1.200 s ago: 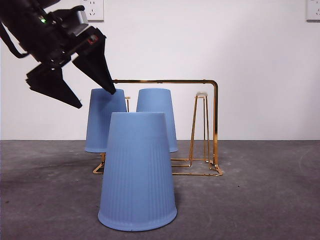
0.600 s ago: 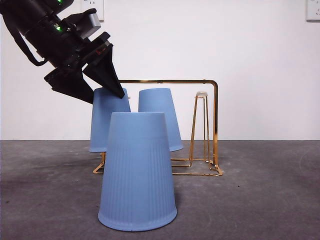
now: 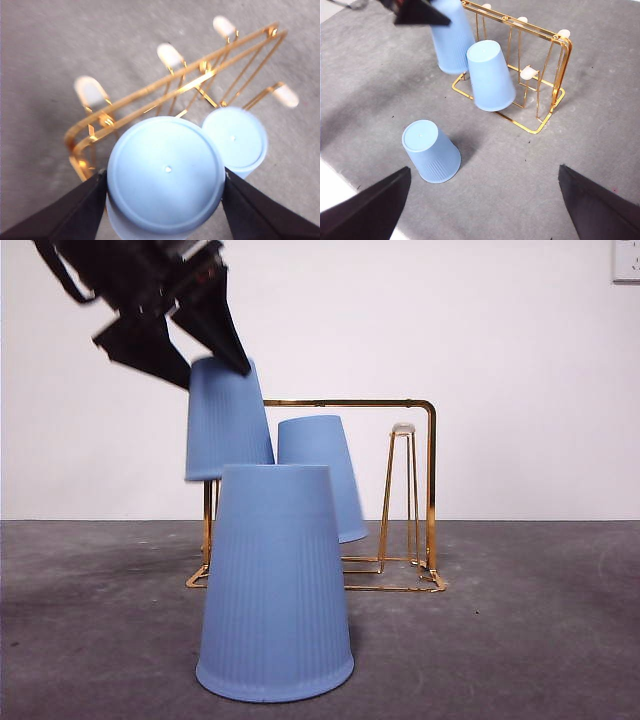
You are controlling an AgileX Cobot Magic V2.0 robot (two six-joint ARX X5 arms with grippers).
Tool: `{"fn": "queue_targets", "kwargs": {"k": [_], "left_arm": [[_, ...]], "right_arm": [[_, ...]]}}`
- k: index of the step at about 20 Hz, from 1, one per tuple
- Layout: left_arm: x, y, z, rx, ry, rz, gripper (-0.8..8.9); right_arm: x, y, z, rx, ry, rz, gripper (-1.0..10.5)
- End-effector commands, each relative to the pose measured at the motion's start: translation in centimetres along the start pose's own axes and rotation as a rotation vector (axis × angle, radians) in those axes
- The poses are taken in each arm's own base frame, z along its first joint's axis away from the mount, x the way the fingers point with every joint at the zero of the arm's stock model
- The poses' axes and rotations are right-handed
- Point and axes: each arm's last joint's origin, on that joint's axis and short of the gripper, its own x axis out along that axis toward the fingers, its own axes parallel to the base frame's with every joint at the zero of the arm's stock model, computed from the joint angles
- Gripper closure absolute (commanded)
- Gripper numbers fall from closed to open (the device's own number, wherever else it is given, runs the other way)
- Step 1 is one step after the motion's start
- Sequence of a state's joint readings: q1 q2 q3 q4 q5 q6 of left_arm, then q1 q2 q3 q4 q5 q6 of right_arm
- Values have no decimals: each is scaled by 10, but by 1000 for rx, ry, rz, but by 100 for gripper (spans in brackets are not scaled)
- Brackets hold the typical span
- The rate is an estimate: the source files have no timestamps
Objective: The left arm pick up the left cup on cup holder and place it on desk, then the right arm insert the right cup into the first cup, and then the left arm insert the mid cup into the first cup
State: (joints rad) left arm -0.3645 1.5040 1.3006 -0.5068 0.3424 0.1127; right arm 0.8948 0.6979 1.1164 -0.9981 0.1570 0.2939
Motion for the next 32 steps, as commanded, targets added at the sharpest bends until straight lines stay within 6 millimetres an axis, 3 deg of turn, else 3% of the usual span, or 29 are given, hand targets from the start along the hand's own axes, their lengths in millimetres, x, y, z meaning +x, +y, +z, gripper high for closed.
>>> {"fn": "queue_targets", "kwargs": {"k": [1, 4, 8, 13, 17, 22, 26, 32], "left_arm": [[-22, -7, 18, 30, -59, 17, 510], [-55, -18, 24, 41, -112, 22, 510], [-99, -42, 14, 7, -92, -22, 510], [-123, -80, -13, 43, 71, -192, 537], [-119, -100, -34, 83, 55, -270, 565], [-89, -109, -55, 107, 18, -258, 565], [-71, -119, -63, 160, -36, -250, 565], [-51, -128, -70, 231, 36, -236, 565]], "right_arm": [[-1, 1, 3, 13, -12, 9, 489], [-1, 1, 3, 13, -11, 8, 489], [-1, 1, 3, 14, -12, 8, 489], [-1, 2, 4, 15, -27, 13, 488], [-1, 2, 4, 14, -26, 13, 489], [-1, 2, 4, 14, -26, 12, 489], [-1, 2, 4, 16, -27, 13, 488], [0, 2, 4, 19, -28, 13, 489]]}}
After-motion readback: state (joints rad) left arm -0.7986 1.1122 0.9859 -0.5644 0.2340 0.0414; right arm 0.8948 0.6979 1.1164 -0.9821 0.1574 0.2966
